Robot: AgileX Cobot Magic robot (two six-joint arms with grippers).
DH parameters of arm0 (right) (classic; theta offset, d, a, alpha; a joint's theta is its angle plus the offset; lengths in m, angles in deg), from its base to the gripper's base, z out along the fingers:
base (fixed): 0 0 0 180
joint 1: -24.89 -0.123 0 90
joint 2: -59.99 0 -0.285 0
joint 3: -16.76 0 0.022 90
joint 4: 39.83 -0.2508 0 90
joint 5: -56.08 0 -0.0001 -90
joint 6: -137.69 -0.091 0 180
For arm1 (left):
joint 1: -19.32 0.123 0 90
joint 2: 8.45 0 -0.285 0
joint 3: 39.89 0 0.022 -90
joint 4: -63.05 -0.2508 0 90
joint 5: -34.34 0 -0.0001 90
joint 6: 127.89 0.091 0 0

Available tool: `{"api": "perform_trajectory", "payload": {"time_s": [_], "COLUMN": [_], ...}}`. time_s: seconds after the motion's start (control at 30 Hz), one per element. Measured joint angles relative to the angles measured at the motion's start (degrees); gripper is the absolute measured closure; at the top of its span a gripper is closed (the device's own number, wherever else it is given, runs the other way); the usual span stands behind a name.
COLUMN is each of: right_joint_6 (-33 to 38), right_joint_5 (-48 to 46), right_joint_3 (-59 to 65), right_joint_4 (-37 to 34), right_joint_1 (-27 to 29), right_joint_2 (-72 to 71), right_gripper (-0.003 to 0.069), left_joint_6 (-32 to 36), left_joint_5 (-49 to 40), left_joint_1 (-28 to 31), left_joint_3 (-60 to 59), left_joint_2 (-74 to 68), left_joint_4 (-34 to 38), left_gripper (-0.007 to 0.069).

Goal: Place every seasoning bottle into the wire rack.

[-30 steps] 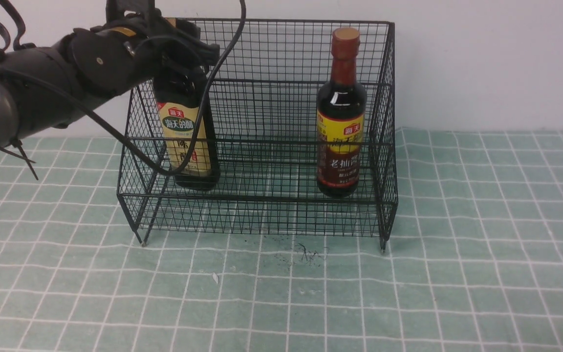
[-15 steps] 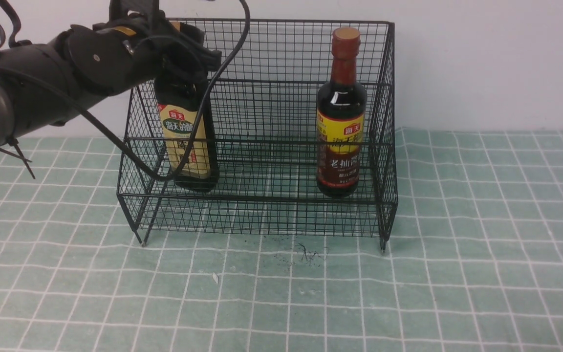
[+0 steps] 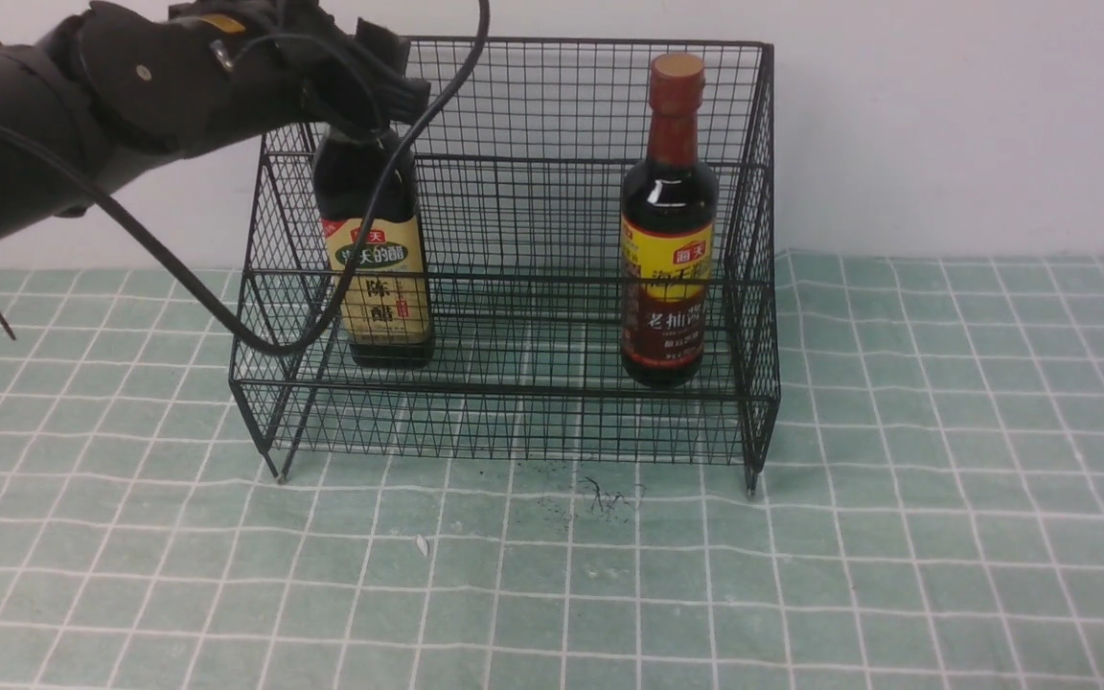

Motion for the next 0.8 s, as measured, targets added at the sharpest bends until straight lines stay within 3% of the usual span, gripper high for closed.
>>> {"api": "perform_trajectory", "payload": {"time_s": [0.13,0.23,0.33,0.43,0.47,0.53,0.67,0.8], "right_joint_6": [0.0,0.0,0.0,0.0,0.0,0.0,0.0,0.0], "right_joint_5": [0.0,0.0,0.0,0.0,0.0,0.0,0.0,0.0], "right_joint_3": [0.0,0.0,0.0,0.0,0.0,0.0,0.0,0.0], "right_joint_4": [0.0,0.0,0.0,0.0,0.0,0.0,0.0,0.0], "right_joint_1": [0.0,0.0,0.0,0.0,0.0,0.0,0.0,0.0], "right_joint_2": [0.0,0.0,0.0,0.0,0.0,0.0,0.0,0.0], "right_gripper": [0.0672,0.0672,0.0672,0.0672,0.0672,0.0672,0.0672,0.0672], "left_joint_6": [0.7,0.7,-0.7,-6.5,-7.0,-12.8,-18.2,-19.5], "left_joint_5": [-4.0,-10.5,-18.5,-31.4,-31.4,-41.4,-50.9,-48.5], "left_joint_1": [0.0,0.0,0.0,0.9,0.9,2.7,6.1,6.9], "left_joint_3": [0.0,0.0,0.0,0.0,0.0,0.0,-0.6,-6.2], "left_joint_2": [4.0,7.4,11.0,15.3,15.6,18.8,25.0,35.7], "left_joint_4": [-0.2,-0.5,-0.9,-1.2,-1.3,-1.6,-2.6,-4.3], "left_gripper": [0.0235,0.0286,0.0389,0.0546,0.0554,0.0613,0.0631,0.0631]}}
